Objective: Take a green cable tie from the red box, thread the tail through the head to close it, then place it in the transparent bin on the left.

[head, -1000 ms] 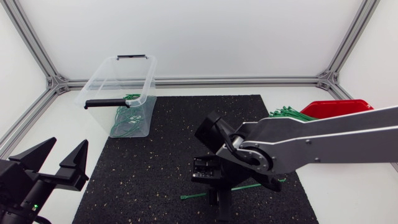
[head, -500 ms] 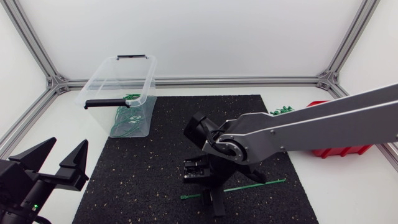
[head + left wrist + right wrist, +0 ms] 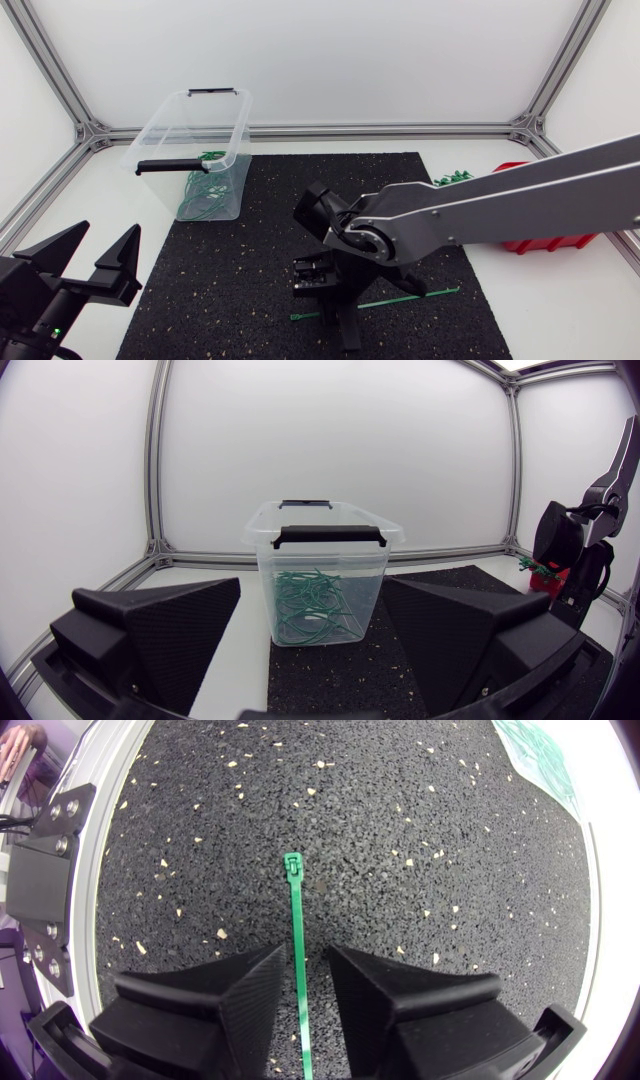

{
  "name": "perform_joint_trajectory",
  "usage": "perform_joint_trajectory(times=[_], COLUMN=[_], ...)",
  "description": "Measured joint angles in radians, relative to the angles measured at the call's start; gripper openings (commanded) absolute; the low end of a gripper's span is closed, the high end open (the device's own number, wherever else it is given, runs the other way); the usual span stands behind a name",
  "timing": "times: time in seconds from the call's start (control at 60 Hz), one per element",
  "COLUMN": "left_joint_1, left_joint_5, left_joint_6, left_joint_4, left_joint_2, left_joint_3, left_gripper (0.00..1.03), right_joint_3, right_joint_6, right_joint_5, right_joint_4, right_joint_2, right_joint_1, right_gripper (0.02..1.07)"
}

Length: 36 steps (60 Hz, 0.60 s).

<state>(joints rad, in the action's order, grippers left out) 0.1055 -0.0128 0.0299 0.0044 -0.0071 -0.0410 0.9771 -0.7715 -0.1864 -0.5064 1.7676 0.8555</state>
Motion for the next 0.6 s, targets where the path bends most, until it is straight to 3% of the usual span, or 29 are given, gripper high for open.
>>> perform_joint_trajectory(times=[0.6], left_joint_1=[0.000], left_joint_5=[0.000], left_joint_6=[0.000], left_joint_4=[-0.001], left_joint_2=[0.000], left_joint_3=[0.000], left_gripper=[0.99], right_joint_3=[0.064], right_joint_6=[-0.023], right_joint_5=[0.030], right_joint_4=[0.024], right_joint_2=[0.022], right_joint_1=[-0.079], right_gripper=[0.29])
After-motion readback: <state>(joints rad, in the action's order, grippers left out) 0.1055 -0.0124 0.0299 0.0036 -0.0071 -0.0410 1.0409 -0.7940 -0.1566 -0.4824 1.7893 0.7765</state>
